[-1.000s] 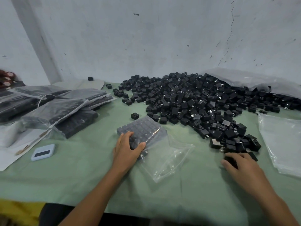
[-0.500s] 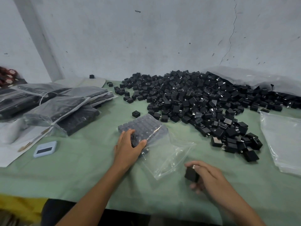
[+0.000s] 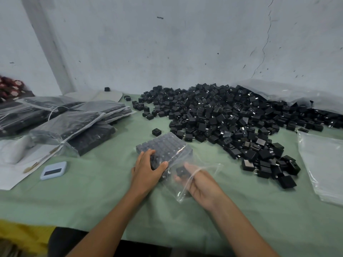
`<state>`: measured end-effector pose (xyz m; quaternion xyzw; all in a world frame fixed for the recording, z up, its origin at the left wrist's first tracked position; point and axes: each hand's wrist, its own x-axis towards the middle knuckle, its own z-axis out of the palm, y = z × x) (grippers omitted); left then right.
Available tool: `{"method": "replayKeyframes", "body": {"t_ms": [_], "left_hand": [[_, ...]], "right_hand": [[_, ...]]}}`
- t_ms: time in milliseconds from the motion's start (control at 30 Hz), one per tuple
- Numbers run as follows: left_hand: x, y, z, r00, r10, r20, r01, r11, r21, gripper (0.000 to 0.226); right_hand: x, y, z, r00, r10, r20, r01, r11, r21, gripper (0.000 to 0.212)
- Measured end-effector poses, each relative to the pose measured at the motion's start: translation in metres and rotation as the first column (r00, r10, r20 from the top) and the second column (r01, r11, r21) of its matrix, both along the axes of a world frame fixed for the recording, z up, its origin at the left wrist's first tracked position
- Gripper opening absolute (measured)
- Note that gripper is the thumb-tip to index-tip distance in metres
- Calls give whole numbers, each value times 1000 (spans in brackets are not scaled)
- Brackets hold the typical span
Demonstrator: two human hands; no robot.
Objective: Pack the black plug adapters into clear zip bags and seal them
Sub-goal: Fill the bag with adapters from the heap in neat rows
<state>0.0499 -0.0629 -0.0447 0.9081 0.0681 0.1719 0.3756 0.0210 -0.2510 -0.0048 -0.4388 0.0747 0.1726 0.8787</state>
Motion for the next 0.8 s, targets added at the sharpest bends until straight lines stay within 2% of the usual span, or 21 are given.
{"method": "replayKeyframes", "body": {"t_ms": [67,133,200,267,333,433,533,700,800], "left_hand": [[0,0,0,1000,1,0,-1,1000,-8,68],[0,0,-1,1000,4,3,-4,1000,-12,67],[0,0,0,1000,4,5,-4,1000,-10,66],[0,0,0,1000,7,2,-7,1000,-8,66],[0,0,0,1000,12,-2,-12,1000,-6,66],[0,0,0,1000,17,1,-17,1000,-5,65],[-1,-1,0,1000,10,-1,-10,1000,-7,64],[-2,-1,3,1000,8,0,-8,1000,-9,63],[-4,-1,4,1000,-4,-1,4,1000,-8,62]], "right_hand": [[5,11,4,998,-3,55,10,991,-135,20],[8,18,6,998,-33,48,43,973,-227,20],[9,19,2,998,-52,34,58,978,-199,18],[10,18,-5,997,-39,71,51,984,-171,27],[13,20,-10,991,-39,131,71,965,-252,27],[24,26,-19,975,-25,219,130,866,-483,27],[31,28,-27,956,105,273,100,760,-643,23],[36,28,-37,939,121,324,143,717,-682,8],[33,21,-41,941,113,319,171,654,-737,22]]}}
